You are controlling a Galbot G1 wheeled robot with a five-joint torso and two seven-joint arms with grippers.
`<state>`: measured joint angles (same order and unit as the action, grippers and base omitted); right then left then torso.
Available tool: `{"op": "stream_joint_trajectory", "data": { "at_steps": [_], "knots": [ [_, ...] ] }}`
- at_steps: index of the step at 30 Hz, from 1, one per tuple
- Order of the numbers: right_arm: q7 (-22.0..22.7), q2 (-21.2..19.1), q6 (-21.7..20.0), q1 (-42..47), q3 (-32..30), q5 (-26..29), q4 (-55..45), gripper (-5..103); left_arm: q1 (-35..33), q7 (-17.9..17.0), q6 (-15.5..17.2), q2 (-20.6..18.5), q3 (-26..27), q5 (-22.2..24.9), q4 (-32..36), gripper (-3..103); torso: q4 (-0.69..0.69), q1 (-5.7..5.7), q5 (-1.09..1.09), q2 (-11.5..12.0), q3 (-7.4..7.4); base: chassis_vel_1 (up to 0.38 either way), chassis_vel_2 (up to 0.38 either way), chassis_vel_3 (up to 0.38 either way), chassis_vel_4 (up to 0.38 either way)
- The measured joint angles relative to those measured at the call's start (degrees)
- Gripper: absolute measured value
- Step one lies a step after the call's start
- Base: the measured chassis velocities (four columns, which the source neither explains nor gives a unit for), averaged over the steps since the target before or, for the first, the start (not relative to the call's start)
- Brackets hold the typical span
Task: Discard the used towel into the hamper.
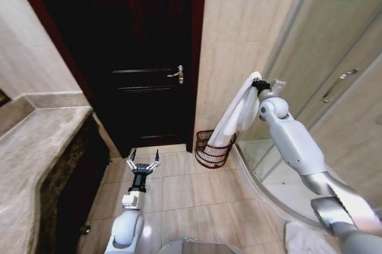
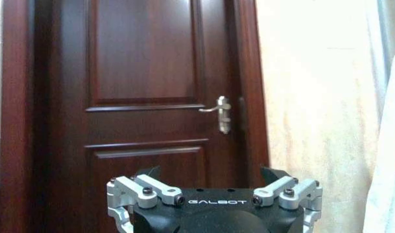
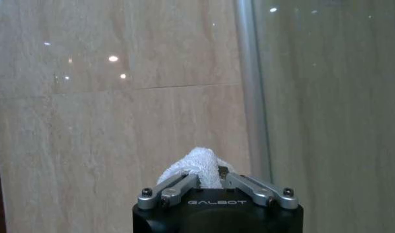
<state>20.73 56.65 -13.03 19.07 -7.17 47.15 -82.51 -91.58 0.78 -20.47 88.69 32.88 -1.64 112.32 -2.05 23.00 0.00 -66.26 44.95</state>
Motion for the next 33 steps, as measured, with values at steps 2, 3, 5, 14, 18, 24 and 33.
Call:
{"op": "stream_joint_trajectory", "data": {
  "at_steps": [2, 3, 5, 14, 18, 24, 33],
  "knots": [
    [-2.60, -0.49, 0.13, 1.19, -0.02, 1.31, -1.54, 4, 0.00, 0.00, -0.16, 0.12, -0.12, -0.14, -0.33, 100, 0.00, -0.33, 0.00, 0.64, -0.33, -0.076, -0.071, -0.079, -0.085],
    [-2.60, -0.49, 0.13, 1.19, -0.02, 1.31, -1.54, 4, 0.00, 0.00, -0.16, 0.12, -0.12, -0.14, -0.33, 100, 0.00, -0.33, 0.00, 0.64, -0.33, -0.076, -0.077, -0.079, -0.085],
    [-5.04, -0.63, 1.16, 1.73, 0.15, 1.96, -2.12, 4, 0.05, 0.00, -0.44, 0.20, -0.14, -0.30, -0.80, 100, -0.01, -0.64, 0.01, 1.32, -0.69, -0.045, -0.070, -0.048, -0.053],
    [-10.33, -0.34, 3.58, -1.24, 4.07, 3.18, -0.94, 4, -0.09, 0.11, -1.26, 0.74, -0.08, -0.91, -1.54, 100, -0.03, -1.81, 0.01, 3.92, -2.11, -0.047, -0.049, -0.047, -0.056],
    [-7.68, 2.35, 3.74, -4.45, 5.54, 3.01, 1.47, 4, -0.65, 0.17, -1.88, 0.86, 0.08, -1.03, -1.81, 100, -0.03, -2.36, -0.01, 5.13, -2.76, -0.059, -0.053, -0.049, -0.060],
    [-3.05, 7.31, 4.61, -8.46, 7.72, 2.83, 5.33, 4, -1.09, 0.17, -2.23, 0.87, 0.20, -1.05, -1.88, 100, -0.04, -3.12, -0.01, 6.80, -3.67, -0.055, -0.059, -0.054, -0.059],
    [-7.10, 10.28, 7.16, -9.81, 10.55, 4.74, 6.63, 4, -0.41, -0.69, -3.21, 0.92, 0.31, -0.15, -1.99, 100, 0.00, -4.12, 0.01, 8.98, -4.85, -0.053, -0.053, -0.062, -0.065]
  ]
}}
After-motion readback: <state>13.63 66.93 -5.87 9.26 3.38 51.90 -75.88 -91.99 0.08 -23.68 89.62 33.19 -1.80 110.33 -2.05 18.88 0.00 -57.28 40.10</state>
